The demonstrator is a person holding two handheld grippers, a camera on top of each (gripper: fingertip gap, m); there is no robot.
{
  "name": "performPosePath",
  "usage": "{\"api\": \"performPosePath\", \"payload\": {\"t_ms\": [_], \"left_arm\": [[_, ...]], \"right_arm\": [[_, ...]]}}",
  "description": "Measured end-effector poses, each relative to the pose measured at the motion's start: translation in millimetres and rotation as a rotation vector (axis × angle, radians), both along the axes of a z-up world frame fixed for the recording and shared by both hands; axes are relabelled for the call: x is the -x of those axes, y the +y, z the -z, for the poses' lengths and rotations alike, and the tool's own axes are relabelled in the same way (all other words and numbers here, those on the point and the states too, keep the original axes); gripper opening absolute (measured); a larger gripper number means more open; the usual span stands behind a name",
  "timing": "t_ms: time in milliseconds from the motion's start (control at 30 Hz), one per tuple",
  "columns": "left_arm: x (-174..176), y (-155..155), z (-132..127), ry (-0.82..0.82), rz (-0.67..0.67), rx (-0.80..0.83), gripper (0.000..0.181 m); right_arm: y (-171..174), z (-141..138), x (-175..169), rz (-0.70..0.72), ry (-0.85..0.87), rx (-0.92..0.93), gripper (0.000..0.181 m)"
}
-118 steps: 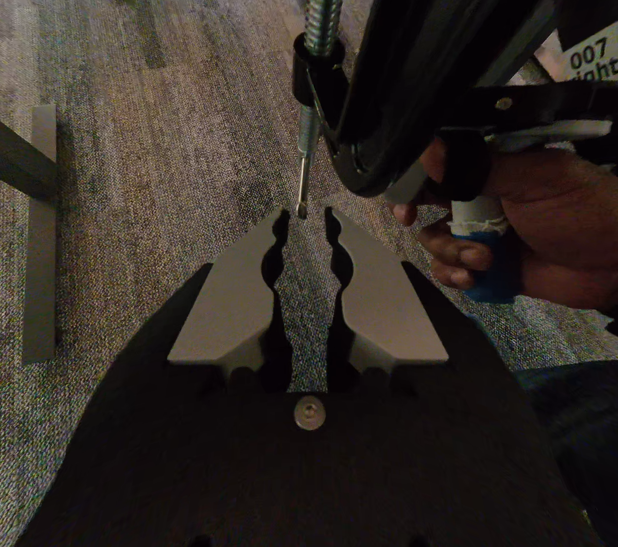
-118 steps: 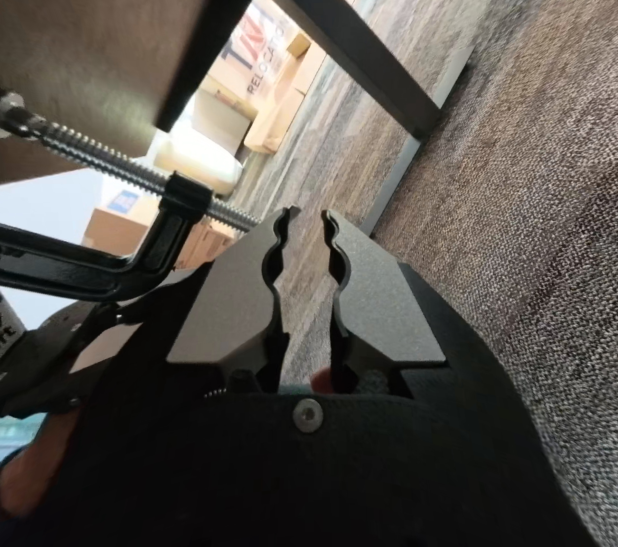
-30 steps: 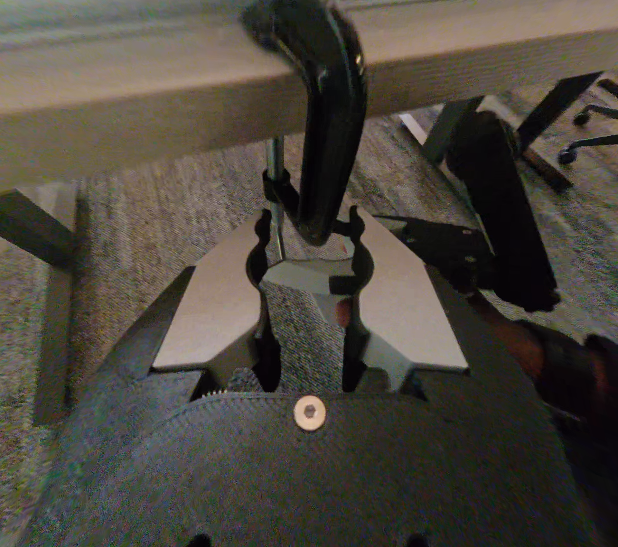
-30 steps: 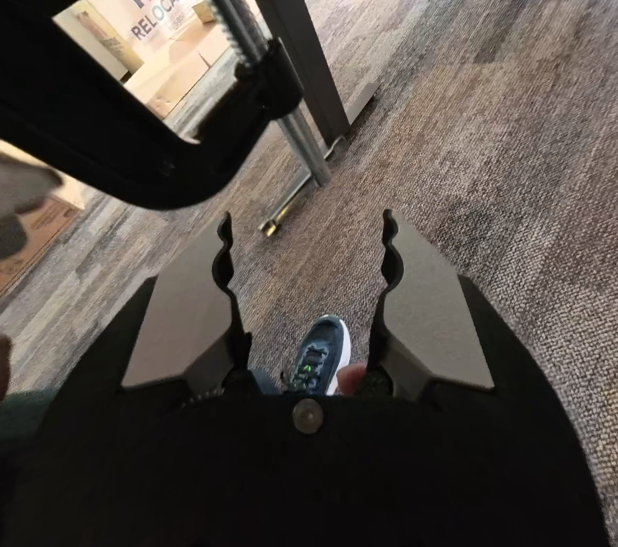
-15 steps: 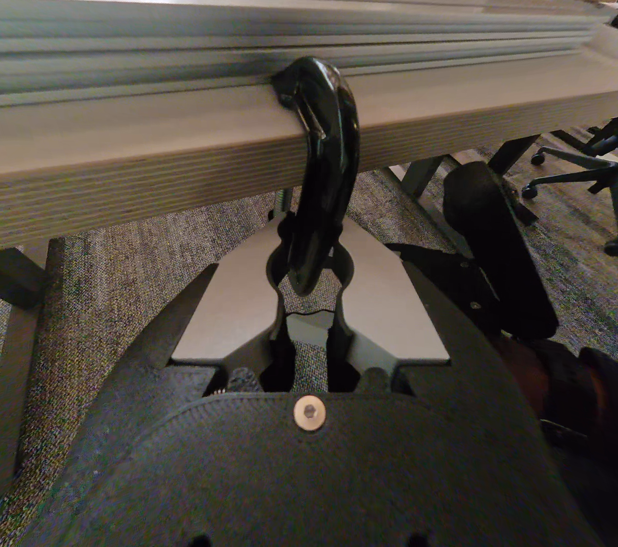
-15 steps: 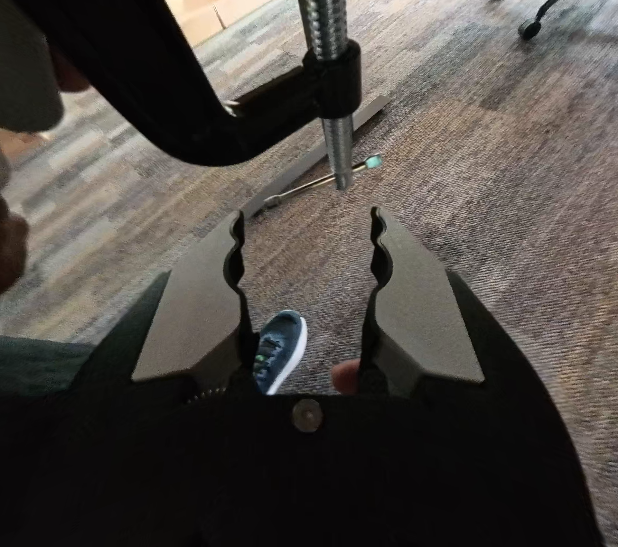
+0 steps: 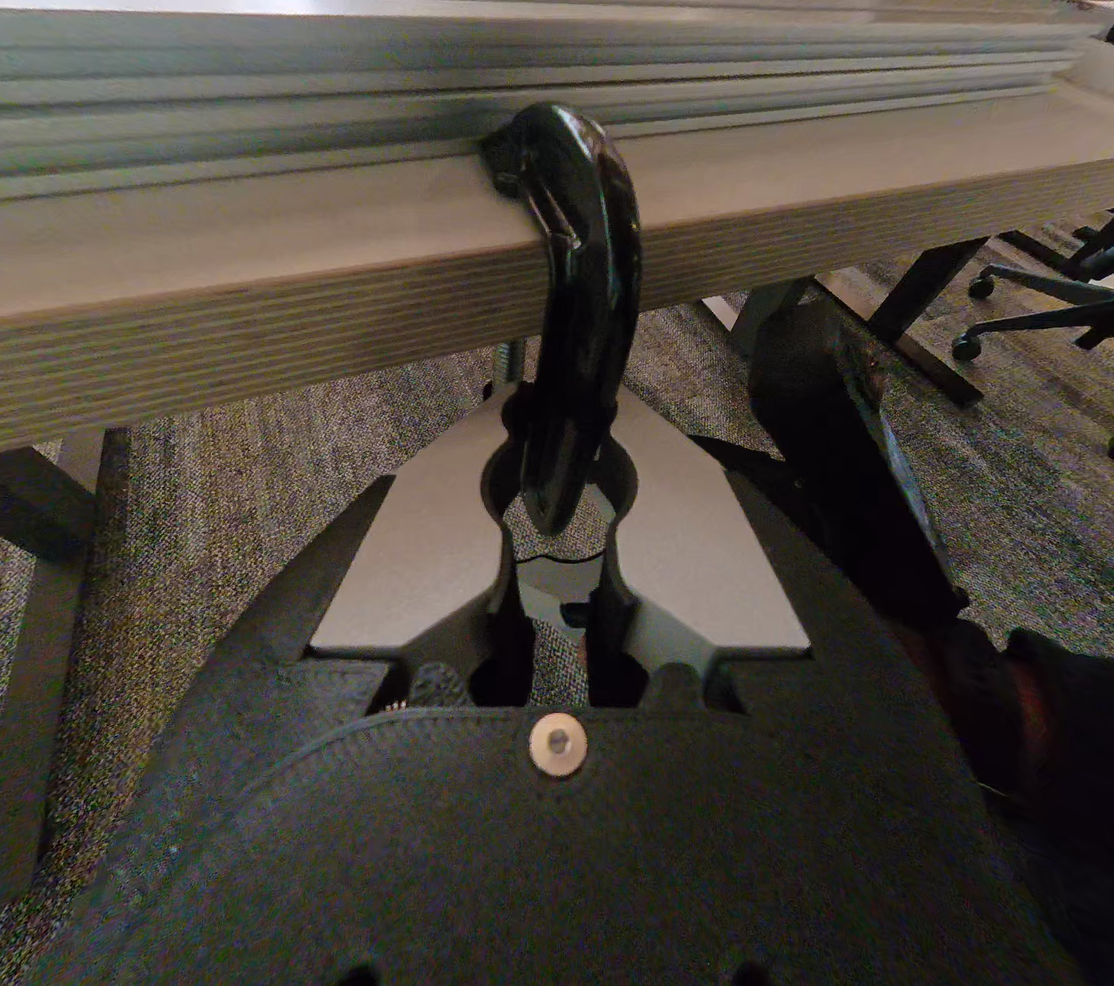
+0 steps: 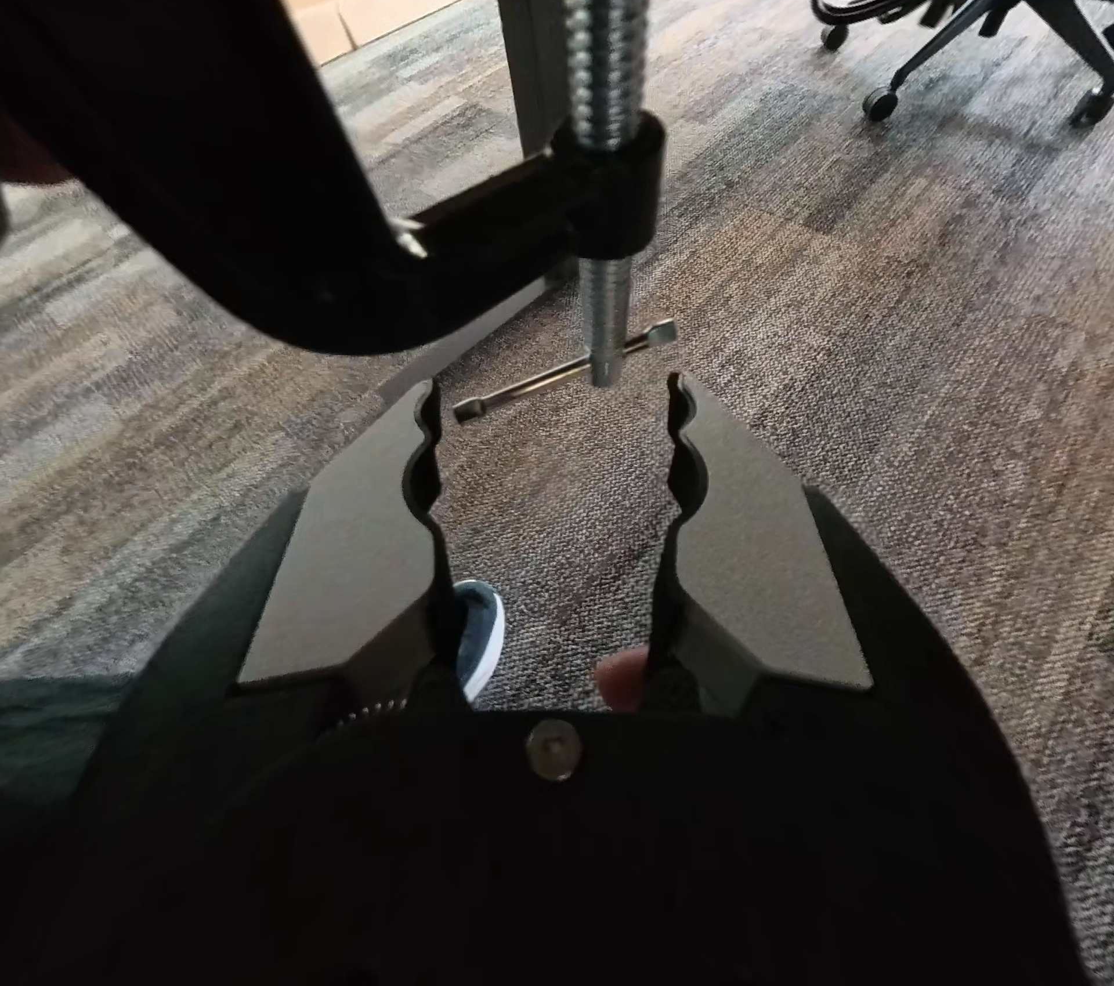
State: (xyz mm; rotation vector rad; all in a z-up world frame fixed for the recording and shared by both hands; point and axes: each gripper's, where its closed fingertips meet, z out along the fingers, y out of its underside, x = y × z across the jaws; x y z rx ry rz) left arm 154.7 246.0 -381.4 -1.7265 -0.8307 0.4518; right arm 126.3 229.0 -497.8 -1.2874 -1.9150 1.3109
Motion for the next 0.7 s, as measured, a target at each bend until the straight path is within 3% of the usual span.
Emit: {"api": "performPosePath", "payload": {"t_ms": [433,700], "left_arm": [[0.4,-0.7,-0.7,-0.011,0.001,-0.030,0.030],[-0.2,0.2,-0.7,-0.006,-0.001,-0.019,0.030]], "right_arm": [[6.7,-2.1,5.6,0.017,0.031,-0.022,0.071],[9.8,1.0,8.6,0.100,0.035,-0.105,0.087]]}}
